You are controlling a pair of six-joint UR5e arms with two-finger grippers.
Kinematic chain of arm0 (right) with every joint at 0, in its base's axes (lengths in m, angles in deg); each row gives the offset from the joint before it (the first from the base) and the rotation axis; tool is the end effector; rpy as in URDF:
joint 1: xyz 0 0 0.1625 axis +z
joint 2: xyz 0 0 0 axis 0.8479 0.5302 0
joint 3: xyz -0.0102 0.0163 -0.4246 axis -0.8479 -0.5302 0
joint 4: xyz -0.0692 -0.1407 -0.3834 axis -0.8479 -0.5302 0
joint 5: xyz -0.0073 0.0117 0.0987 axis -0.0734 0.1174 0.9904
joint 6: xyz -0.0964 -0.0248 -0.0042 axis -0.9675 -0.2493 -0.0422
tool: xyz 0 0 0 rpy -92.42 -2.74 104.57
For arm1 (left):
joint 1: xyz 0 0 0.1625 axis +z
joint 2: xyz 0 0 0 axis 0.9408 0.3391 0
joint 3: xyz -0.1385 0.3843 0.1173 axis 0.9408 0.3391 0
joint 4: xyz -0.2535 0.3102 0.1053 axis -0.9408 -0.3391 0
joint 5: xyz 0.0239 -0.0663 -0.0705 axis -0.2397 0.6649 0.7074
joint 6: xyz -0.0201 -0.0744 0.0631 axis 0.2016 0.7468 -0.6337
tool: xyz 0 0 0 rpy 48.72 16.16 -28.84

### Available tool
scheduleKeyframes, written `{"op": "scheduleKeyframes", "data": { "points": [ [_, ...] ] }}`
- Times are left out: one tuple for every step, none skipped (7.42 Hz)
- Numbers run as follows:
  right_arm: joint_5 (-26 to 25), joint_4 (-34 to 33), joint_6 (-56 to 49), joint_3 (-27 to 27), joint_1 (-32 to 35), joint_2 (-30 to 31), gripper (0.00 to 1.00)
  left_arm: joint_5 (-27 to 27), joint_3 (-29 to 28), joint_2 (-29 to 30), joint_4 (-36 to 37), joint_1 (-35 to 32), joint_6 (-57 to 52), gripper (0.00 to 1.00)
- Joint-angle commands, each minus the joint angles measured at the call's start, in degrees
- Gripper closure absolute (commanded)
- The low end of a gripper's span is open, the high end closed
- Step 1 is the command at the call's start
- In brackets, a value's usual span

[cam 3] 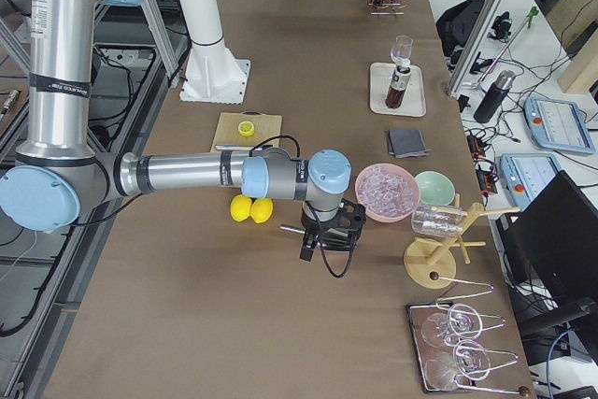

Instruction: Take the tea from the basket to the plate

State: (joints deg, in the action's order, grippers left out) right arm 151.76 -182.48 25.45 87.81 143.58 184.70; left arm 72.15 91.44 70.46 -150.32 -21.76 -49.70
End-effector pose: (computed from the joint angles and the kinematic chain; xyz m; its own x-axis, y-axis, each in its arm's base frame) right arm 0.0305 -0.4381 0.6222 0.7133 0.2232 0.6644 -0.1133 0.9722 -0.2051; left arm -0.0774 -0.4596 0.6781 0.6953 0.0247 -0.7183 -0.0238 0.9997 0.0113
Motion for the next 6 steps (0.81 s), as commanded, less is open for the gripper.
{"op": "scheduleKeyframes", "data": {
  "points": [
    [0.00, 0.00, 0.00, 0.00, 0.09, 0.00, 0.00, 0.02, -0.03, 0.00, 0.03, 0.00, -0.01, 0.02],
    [0.00, 0.00, 0.00, 0.00, 0.18, 0.00, 0.00, 0.02, -0.03, 0.00, 0.03, 0.00, -0.10, 0.02],
    [0.00, 0.00, 0.00, 0.00, 0.26, 0.00, 0.00, 0.02, -0.03, 0.00, 0.03, 0.00, -0.01, 0.02],
    [0.00, 0.00, 0.00, 0.00, 0.26, 0.00, 0.00, -0.07, -0.12, 0.00, 0.03, 0.00, -0.01, 0.02],
    [0.00, 0.00, 0.00, 0.00, 0.35, 0.09, 0.00, 0.02, -0.12, 0.00, -0.06, 0.00, -0.01, 0.02],
    [0.00, 0.00, 0.00, 0.00, 0.44, 0.09, 0.00, -0.07, -0.12, 0.00, 0.03, 0.00, -0.01, 0.02]
  ]
}}
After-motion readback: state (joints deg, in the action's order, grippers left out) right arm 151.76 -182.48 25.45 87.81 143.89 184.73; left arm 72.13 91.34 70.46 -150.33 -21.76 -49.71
